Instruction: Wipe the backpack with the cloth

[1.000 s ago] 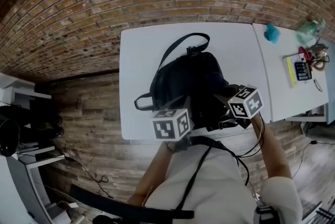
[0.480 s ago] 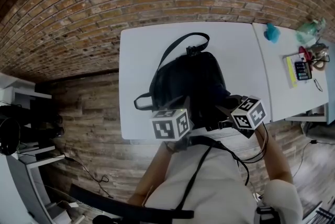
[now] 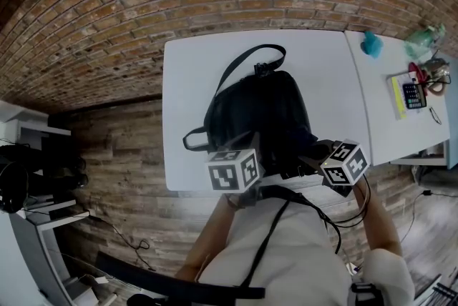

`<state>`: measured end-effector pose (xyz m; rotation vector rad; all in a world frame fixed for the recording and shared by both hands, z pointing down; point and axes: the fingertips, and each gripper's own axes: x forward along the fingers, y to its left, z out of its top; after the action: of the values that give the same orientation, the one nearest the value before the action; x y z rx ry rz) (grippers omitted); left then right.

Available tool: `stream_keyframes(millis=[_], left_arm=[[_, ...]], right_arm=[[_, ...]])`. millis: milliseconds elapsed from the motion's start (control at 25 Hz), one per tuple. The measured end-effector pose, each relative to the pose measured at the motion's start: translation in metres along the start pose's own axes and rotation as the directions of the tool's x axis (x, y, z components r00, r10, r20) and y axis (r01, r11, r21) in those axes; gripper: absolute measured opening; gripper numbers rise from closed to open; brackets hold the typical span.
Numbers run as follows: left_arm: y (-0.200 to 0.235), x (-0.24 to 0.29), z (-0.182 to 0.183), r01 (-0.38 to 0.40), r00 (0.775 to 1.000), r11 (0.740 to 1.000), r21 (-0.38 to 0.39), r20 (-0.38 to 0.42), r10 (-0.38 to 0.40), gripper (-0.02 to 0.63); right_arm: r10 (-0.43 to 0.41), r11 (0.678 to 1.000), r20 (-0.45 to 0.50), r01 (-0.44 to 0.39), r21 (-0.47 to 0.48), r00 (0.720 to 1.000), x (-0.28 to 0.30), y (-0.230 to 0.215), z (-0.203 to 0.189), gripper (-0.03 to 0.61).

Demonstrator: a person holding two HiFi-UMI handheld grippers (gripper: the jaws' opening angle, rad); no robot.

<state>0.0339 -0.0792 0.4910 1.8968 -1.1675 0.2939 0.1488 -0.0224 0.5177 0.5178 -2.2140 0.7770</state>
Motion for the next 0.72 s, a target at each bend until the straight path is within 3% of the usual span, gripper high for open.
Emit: stream_keyframes(millis=[360, 560, 720], left_arm=[[0.000, 0.001, 0.000, 0.000, 1.000, 1.000, 0.003, -0.004, 0.000, 0.005], [0.003, -0.002, 0.004, -0.011, 1.000, 1.000, -0.001, 0.005, 0.011, 0.005], [0.006, -0.004, 0.006, -0.018, 1.000, 1.000, -0.004, 0.011, 0.018, 0.005]], right_arm=[[0.032, 0.999, -0.038, -0.033, -0.024, 0.999, -0.009, 0.003, 0.000, 0.038], [0.015, 0.997, 0.063, -0.010, -0.078, 0.998, -0.029, -0.019, 0.055, 0.038], [-0.039, 0.992, 0.185, 0.060, -0.109, 0.982, -0.030, -0.042, 0.114, 0.037]])
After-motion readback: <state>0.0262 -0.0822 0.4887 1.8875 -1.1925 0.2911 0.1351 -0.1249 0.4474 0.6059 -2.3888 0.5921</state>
